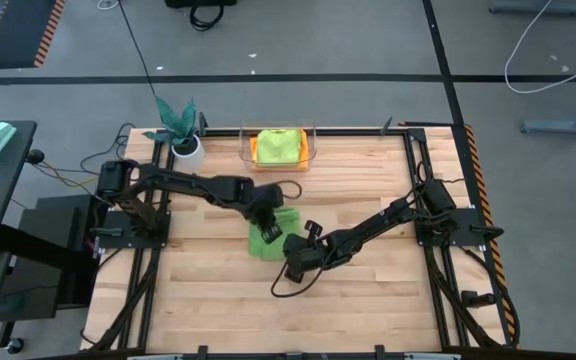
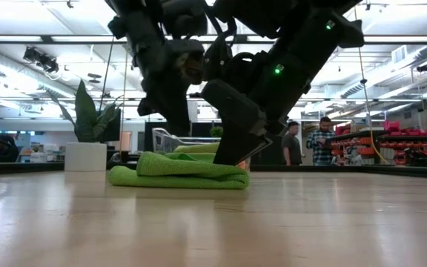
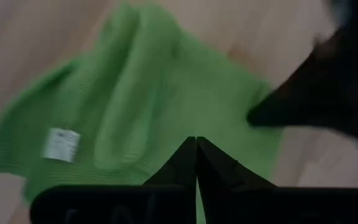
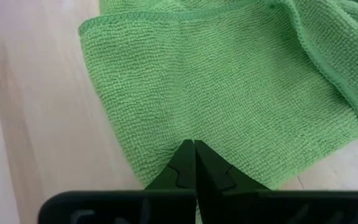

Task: Fold microfiber towels
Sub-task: Fold the green towel

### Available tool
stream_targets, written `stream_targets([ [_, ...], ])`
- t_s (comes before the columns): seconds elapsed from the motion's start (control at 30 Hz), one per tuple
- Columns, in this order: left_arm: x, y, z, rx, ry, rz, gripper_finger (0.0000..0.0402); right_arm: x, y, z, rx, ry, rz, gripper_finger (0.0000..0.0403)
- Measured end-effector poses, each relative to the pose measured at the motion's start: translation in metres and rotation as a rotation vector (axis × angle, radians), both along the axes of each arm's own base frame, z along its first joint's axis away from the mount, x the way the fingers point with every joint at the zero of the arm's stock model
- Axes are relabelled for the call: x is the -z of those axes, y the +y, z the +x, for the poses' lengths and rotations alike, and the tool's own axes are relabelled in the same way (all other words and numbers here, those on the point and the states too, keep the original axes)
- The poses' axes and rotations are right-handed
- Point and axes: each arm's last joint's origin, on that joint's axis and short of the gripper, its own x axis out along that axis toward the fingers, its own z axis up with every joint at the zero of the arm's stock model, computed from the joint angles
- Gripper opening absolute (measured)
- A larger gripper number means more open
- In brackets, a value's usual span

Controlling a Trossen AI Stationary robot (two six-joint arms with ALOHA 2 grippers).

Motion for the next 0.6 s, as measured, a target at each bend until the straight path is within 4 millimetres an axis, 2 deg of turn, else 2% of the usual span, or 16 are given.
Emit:
stream_targets([
  [0.1,0.013,-0.001,0.000,-0.010,0.069,0.039,0.0010,0.000,-0.001,0.000,0.004,-0.003,0.002,0.0000],
  [0.37,0.028,0.004,0.005,-0.035,0.104,0.041,0.0024,0.000,0.000,0.001,0.009,-0.009,0.007,0.0000],
  [0.6,0.044,0.026,0.007,-0.084,0.144,0.049,0.0018,0.000,0.001,0.000,0.011,-0.013,0.012,0.0000],
])
